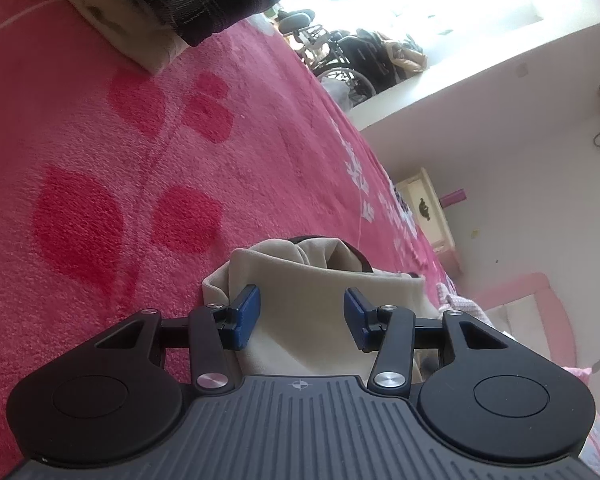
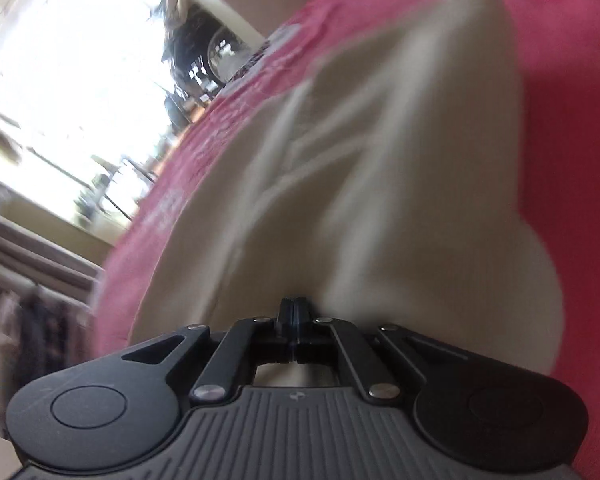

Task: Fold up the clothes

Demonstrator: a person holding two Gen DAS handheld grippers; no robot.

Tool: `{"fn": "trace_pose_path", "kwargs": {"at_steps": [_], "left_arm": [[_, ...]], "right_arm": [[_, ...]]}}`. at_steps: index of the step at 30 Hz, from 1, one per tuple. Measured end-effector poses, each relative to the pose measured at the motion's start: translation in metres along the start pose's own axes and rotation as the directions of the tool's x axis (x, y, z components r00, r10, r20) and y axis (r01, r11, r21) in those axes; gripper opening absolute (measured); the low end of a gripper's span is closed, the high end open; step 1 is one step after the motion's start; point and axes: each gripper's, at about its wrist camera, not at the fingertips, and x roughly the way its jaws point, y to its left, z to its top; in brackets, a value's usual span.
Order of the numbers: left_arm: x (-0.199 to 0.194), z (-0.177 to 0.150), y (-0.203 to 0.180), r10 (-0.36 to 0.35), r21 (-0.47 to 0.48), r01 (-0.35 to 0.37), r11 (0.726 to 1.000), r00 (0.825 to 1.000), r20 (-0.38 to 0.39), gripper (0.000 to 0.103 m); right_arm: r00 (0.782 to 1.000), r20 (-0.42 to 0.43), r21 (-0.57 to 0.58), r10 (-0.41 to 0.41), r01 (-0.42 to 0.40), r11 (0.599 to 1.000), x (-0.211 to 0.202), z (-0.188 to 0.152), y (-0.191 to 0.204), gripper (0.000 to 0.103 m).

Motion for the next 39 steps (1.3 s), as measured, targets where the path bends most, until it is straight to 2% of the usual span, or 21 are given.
{"fn": "trace_pose_path", "kwargs": {"at_steps": [2,4,5,7,8,9,11,12,14,17,18,19,20,22,25,28,31,33,34,37,39], "left_arm": [[0.001,0.001,0.001,-0.003,-0.008,0.003,1.000,1.000,-0.001,0.047],[0.001,0.001,0.002,-0.006,-0.010,0.006,1.000,1.000,-0.002,0.048],[0.001,0.001,0.002,-0.008,-0.009,0.008,1.000,1.000,-0.003,0.048],[0.001,0.001,0.002,-0.011,-0.008,0.011,1.000,1.000,-0.006,0.048],[0.001,0.002,0.002,-0.013,-0.009,0.013,1.000,1.000,-0.007,0.049],[0.002,0.002,0.002,-0.015,-0.012,0.015,1.000,1.000,-0.007,0.049],[0.002,0.002,0.003,-0.019,-0.015,0.019,1.000,1.000,-0.008,0.050],[0.002,0.002,0.004,-0.020,-0.016,0.020,1.000,1.000,-0.008,0.050],[0.002,0.002,0.003,-0.018,-0.011,0.018,1.000,1.000,-0.008,0.050],[0.001,0.002,0.004,-0.017,-0.010,0.017,1.000,1.000,-0.009,0.050],[0.001,0.003,0.004,-0.018,-0.010,0.017,1.000,1.000,-0.010,0.050],[0.001,0.003,0.004,-0.018,-0.013,0.018,1.000,1.000,-0.010,0.050],[0.001,0.003,0.005,-0.018,-0.013,0.018,1.000,1.000,-0.011,0.050],[0.000,0.003,0.004,-0.015,-0.009,0.015,1.000,1.000,-0.012,0.050],[-0.001,0.003,0.002,-0.008,0.000,0.008,1.000,1.000,-0.013,0.050],[-0.002,0.003,0.002,-0.007,0.009,0.007,1.000,1.000,-0.016,0.050],[-0.003,0.004,0.004,-0.011,0.004,0.011,1.000,1.000,-0.020,0.050],[-0.002,0.006,0.005,-0.014,-0.001,0.014,1.000,1.000,-0.024,0.050],[-0.002,0.006,0.006,-0.016,-0.004,0.015,1.000,1.000,-0.026,0.050],[-0.001,0.008,0.007,-0.022,-0.017,0.021,1.000,0.999,-0.032,0.051],[-0.001,0.010,0.008,-0.029,-0.031,0.027,0.999,0.999,-0.036,0.051]], "right_arm": [[1.000,0.005,-0.063,0.029,-0.029,0.998,0.002,0.008,0.025,0.004],[0.998,-0.061,-0.128,-0.019,0.011,0.992,0.026,0.007,0.043,0.004],[0.993,-0.105,-0.153,-0.058,0.041,0.987,0.047,0.005,0.047,0.001],[0.983,-0.149,-0.166,-0.103,0.078,0.983,0.072,0.006,0.049,0.000],[0.980,-0.164,-0.153,-0.109,0.084,0.985,0.075,0.010,0.052,0.000],[0.981,-0.168,-0.141,-0.100,0.077,0.987,0.072,0.015,0.057,0.004],[0.987,-0.152,-0.202,-0.060,0.028,0.979,0.058,0.012,0.067,0.009],[0.984,-0.154,-0.267,-0.086,0.042,0.963,0.057,0.008,0.072,0.014],[0.981,-0.151,-0.380,-0.121,0.055,0.923,0.052,-0.004,0.075,0.014],[0.990,-0.124,-0.523,-0.070,-0.005,0.852,0.011,-0.023,0.081,0.020],[0.993,-0.115,-0.591,-0.021,-0.051,0.805,-0.013,-0.036,0.086,0.023],[0.993,-0.114,-0.662,0.028,-0.097,0.743,-0.034,-0.047,0.095,0.036],[0.990,-0.123,-0.736,0.065,-0.135,0.664,-0.056,-0.065,0.100,0.040],[0.985,-0.146,-0.863,0.092,-0.172,0.475,-0.083,-0.111,0.103,0.048],[0.976,-0.187,-0.968,0.113,-0.203,0.149,-0.122,-0.180,0.106,0.053],[0.967,-0.198,-0.974,0.160,-0.176,-0.139,-0.138,-0.244,0.103,0.055],[0.969,-0.144,-0.920,0.200,-0.057,-0.387,-0.125,-0.284,0.093,0.057],[0.973,-0.103,-0.872,0.208,0.012,-0.489,-0.114,-0.294,0.089,0.057],[0.974,-0.087,-0.857,0.211,0.035,-0.515,-0.107,-0.296,0.090,0.059],[0.984,-0.074,-0.835,0.164,0.029,-0.549,-0.088,-0.297,0.095,0.064],[0.984,-0.082,-0.830,0.161,0.022,-0.557,-0.076,-0.296,0.098,0.068]]}}
